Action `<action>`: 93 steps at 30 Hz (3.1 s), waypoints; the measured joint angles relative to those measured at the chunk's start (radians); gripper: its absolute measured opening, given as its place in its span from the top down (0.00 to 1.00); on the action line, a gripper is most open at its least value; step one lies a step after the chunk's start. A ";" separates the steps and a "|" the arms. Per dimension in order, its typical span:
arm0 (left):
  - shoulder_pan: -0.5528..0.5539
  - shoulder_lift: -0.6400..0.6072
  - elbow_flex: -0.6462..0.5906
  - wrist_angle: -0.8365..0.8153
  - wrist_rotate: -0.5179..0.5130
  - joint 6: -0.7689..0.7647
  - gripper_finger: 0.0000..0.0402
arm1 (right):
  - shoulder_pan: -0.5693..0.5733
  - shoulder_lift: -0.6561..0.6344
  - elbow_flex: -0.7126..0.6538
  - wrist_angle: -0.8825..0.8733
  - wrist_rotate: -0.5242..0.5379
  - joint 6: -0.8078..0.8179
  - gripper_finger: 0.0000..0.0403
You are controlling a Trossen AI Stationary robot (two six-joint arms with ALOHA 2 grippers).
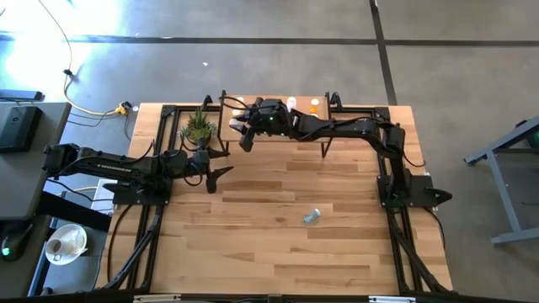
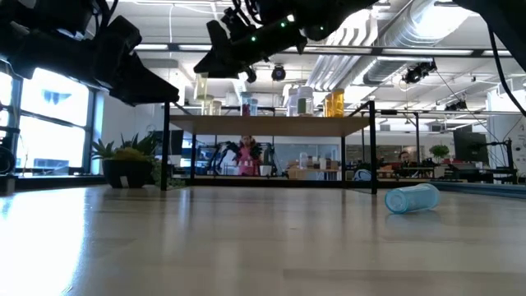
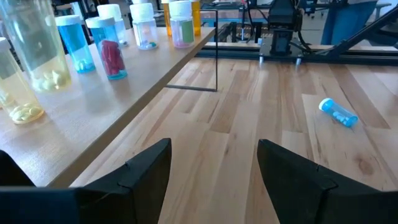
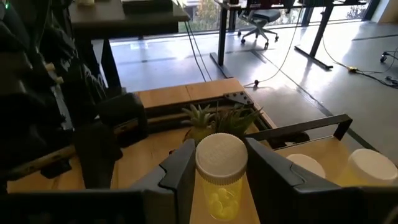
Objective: Pick and place medicine bottles onto shelf by color
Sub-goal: Put the yellow pill bottle on the shelf, then put the blue pill bottle on the shelf
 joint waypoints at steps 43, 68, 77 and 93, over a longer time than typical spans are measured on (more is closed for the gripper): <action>0.000 0.000 0.000 -0.029 0.000 0.000 0.43 | 0.099 0.089 0.095 -0.067 0.441 0.187 0.71; 0.000 0.000 0.000 -0.029 0.000 0.000 0.43 | 0.101 0.092 0.095 -0.118 0.418 0.185 0.66; 0.000 0.000 0.000 -0.029 0.000 0.000 0.43 | 0.101 0.091 0.095 -0.118 0.447 0.184 0.59; 0.000 0.000 0.000 -0.048 0.000 0.000 0.43 | 0.101 0.089 0.095 -0.091 0.444 0.139 0.58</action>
